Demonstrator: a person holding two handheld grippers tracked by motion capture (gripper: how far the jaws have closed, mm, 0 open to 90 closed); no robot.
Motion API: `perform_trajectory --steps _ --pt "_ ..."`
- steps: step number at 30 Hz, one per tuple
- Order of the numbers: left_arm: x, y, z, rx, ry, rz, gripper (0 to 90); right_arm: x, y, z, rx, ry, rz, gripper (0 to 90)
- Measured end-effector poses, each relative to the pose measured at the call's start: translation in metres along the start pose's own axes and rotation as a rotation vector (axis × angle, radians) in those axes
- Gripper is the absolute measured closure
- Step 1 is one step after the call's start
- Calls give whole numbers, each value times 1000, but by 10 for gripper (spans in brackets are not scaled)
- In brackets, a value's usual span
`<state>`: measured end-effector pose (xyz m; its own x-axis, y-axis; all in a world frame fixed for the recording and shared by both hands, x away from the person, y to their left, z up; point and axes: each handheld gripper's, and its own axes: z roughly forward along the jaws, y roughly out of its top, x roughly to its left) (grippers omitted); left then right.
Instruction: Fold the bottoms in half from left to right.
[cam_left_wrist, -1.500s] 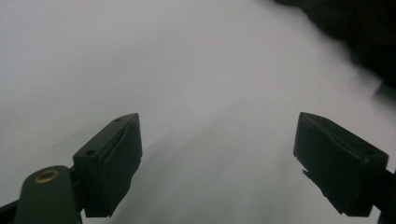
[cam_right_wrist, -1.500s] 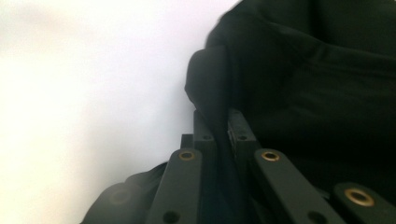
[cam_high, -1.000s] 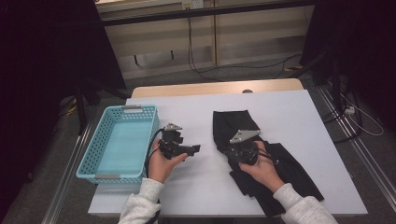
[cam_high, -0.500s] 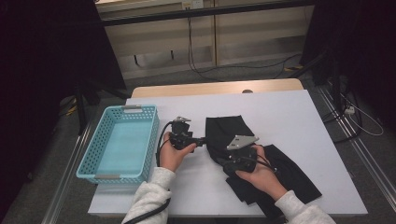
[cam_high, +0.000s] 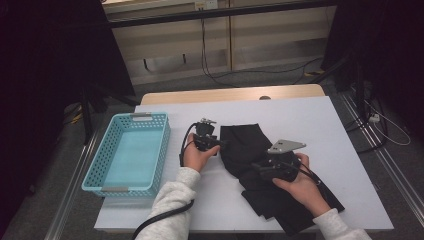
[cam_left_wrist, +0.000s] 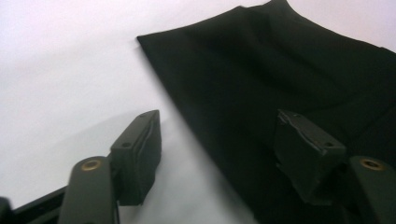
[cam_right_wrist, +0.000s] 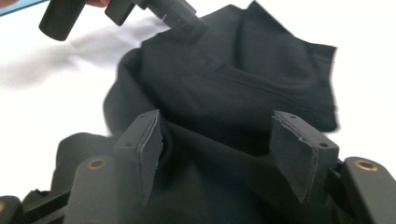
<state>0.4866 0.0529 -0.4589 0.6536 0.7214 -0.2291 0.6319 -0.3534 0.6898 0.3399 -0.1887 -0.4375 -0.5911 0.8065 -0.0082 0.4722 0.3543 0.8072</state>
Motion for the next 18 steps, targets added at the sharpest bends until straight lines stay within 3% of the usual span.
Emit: perform_trajectory --steps 6,7,10,12,18 --pt "-9 8 8 16 34 -13 547 -15 -6 -16 -21 -39 37 336" --pt "-12 10 10 28 56 -31 581 -17 -7 -18 -21 -42 44 335" --pt "-13 10 11 26 56 -59 713 -20 -9 -20 -20 -48 50 334" --pt "-11 9 11 32 28 -75 796 -21 -11 -21 -19 -49 50 334" --pt "2 9 -4 1 40 -97 849 -24 -12 -23 -16 -51 56 325"
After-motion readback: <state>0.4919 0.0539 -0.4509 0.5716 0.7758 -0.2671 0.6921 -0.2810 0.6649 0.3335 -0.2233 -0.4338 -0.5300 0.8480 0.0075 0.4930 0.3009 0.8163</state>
